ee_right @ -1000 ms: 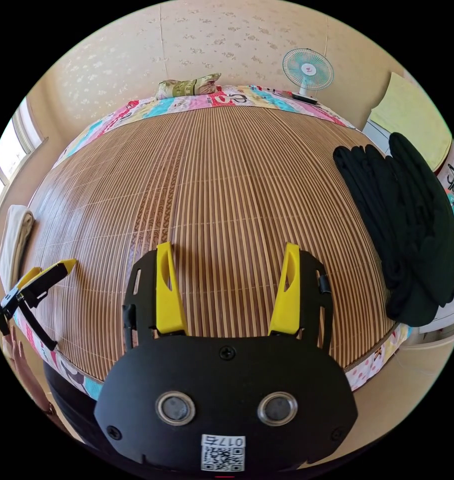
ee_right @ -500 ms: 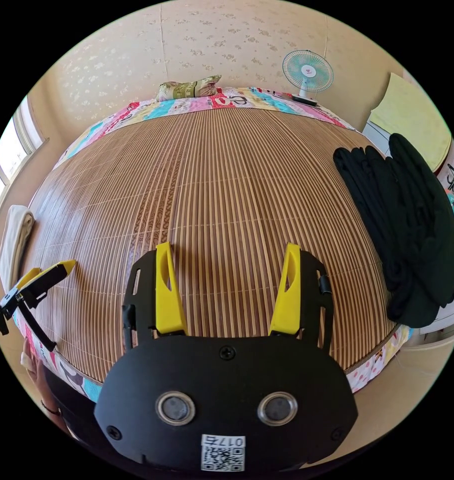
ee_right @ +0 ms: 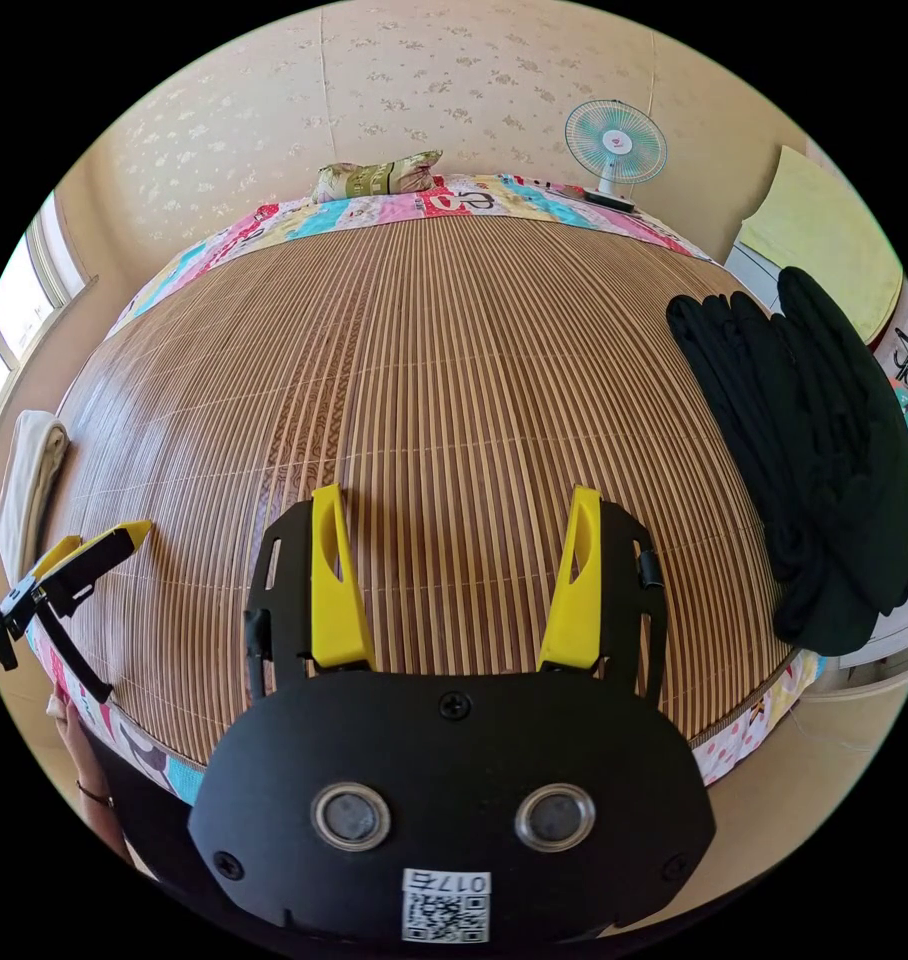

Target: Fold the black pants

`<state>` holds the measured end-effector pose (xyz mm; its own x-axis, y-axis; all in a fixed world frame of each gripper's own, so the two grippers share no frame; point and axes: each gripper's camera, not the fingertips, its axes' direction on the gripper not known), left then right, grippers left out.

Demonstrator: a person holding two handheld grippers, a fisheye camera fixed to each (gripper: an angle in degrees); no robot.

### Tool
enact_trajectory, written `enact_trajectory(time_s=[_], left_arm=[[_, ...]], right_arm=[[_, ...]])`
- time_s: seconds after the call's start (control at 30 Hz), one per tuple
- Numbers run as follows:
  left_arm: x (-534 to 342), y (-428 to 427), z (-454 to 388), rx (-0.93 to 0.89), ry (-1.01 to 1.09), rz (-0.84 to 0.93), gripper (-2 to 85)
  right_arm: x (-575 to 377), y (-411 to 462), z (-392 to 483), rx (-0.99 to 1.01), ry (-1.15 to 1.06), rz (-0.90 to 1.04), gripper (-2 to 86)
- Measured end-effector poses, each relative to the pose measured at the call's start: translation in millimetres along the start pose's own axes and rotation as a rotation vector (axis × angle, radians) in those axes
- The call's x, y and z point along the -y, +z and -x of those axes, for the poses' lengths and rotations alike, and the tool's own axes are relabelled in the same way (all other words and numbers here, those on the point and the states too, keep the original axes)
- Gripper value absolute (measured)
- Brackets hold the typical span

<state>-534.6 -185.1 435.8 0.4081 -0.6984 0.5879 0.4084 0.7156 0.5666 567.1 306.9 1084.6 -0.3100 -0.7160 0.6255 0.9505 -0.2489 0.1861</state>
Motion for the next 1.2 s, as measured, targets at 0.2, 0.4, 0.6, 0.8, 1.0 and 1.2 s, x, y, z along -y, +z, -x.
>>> enact_trajectory(time_s=[0.2,0.4,0.6,0.8,1.0,1.2], left_arm=[[0.5,-1.0,1.8,0.0,0.0,0.0,36.5],[0.6,-2.3,2.8,0.0,0.0,0.0,36.5],[0.4,-3.7,2.9,0.001,-0.001,-0.001,36.5],[0.1,-5.4,2.1,0.001,-0.001,-0.001,36.5],[-0.3,-7.5,0.4,0.001,-0.001,-0.001,36.5],[-0.7,-10.1,-2.1,0.001,-0.002,-0.001,36.5]], right_arm=[[1.3,0.1,-2.4,0.001,0.001,0.001,28.5],[2.5,0.1,-3.9,0.001,0.002,0.001,28.5],[3.6,-0.1,-4.7,0.0,0.003,0.001,28.5],[4.5,-0.4,-5.0,0.0,0.003,0.001,28.5],[5.3,-0.9,-5.1,0.0,0.004,0.001,28.5],[6.0,-1.5,-4.9,-0.001,0.005,0.001,28.5]])
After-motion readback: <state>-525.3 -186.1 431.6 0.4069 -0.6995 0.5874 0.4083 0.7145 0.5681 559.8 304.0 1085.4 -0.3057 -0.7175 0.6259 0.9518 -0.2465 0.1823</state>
